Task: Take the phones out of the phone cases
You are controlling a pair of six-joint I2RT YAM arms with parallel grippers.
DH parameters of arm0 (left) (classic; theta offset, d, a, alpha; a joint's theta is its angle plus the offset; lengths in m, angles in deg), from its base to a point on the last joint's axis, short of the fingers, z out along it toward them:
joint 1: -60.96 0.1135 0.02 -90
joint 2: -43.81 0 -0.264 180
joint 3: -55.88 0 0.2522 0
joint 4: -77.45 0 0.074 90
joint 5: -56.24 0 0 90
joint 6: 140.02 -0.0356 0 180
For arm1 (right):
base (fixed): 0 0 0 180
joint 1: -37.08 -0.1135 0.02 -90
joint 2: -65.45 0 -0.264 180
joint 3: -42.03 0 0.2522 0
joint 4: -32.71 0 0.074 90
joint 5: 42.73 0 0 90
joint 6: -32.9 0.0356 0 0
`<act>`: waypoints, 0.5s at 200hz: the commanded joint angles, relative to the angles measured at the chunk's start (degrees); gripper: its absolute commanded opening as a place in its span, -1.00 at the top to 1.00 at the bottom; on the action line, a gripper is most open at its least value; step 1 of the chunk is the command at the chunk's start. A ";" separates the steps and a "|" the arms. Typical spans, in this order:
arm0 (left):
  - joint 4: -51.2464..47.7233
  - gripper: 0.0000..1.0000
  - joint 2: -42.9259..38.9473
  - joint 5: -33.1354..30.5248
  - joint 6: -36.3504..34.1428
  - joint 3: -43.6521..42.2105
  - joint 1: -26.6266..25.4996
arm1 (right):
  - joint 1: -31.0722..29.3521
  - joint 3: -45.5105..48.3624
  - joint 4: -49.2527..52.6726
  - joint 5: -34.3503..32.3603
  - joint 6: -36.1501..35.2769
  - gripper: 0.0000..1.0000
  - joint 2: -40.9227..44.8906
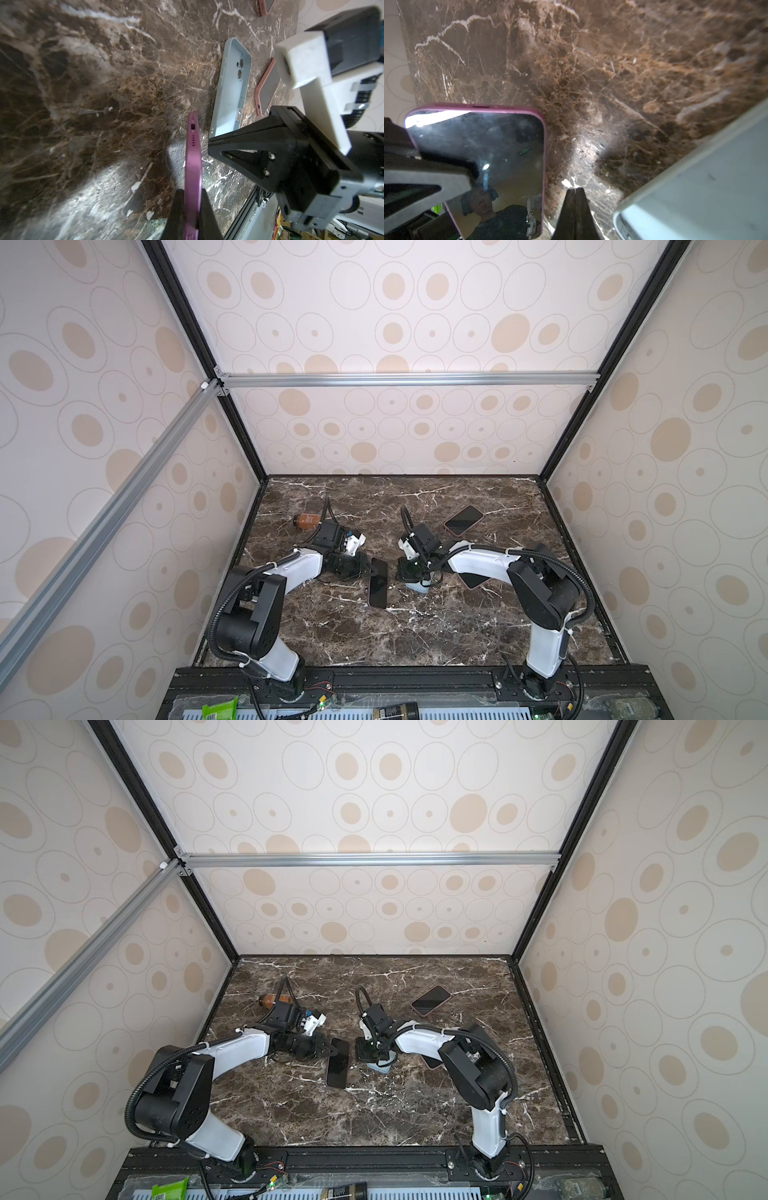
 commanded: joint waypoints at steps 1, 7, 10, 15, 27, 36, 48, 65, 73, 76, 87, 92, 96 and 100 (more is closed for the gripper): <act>0.36 1.00 0.38 2.77 0.73 0.74 0.10 | -0.67 -1.45 1.10 0.39 0.90 1.00 -1.35; 0.35 1.00 0.40 2.84 0.81 0.68 0.09 | -0.66 -1.53 1.05 0.51 1.04 1.00 -1.52; 0.30 1.00 0.48 2.87 0.81 0.64 0.11 | -0.64 -1.53 1.02 0.53 1.17 1.00 -1.65; 0.28 1.00 0.56 2.84 0.83 0.68 0.10 | -0.69 -1.60 1.05 0.60 1.22 1.00 -1.83; 0.12 1.00 0.91 2.84 0.81 0.79 0.09 | -0.82 -2.05 1.17 0.88 1.35 1.00 -2.43; -0.06 1.00 1.40 2.82 0.81 0.86 0.08 | -0.88 -2.41 1.32 0.99 1.35 1.00 -2.82; -0.02 1.00 1.87 2.82 0.88 0.89 0.11 | -0.99 -2.90 1.64 1.11 1.44 1.00 -3.27; 0.16 1.00 2.29 2.79 1.14 0.93 0.08 | -1.18 -3.36 2.01 1.15 1.68 1.00 -3.93; 0.24 1.00 2.42 2.84 1.25 0.89 0.09 | -1.15 -3.45 1.97 1.09 1.75 1.00 -4.16; 0.25 1.00 2.49 2.81 1.30 0.90 0.08 | -1.15 -3.53 2.01 1.14 1.79 1.00 -4.31; 0.21 0.99 2.68 2.75 1.34 0.98 0.04 | -1.14 -3.62 1.89 1.18 1.88 1.00 -4.68; 0.20 0.98 2.77 2.75 1.34 1.07 0.08 | -1.18 -3.63 1.82 1.23 1.96 1.00 -4.80; 0.21 0.97 2.86 2.80 1.34 1.07 0.05 | -1.15 -3.62 1.83 1.34 2.09 1.00 -4.99; 0.27 0.96 2.95 2.82 1.34 1.15 0.10 | -1.19 -3.64 1.69 1.46 2.11 1.00 -5.07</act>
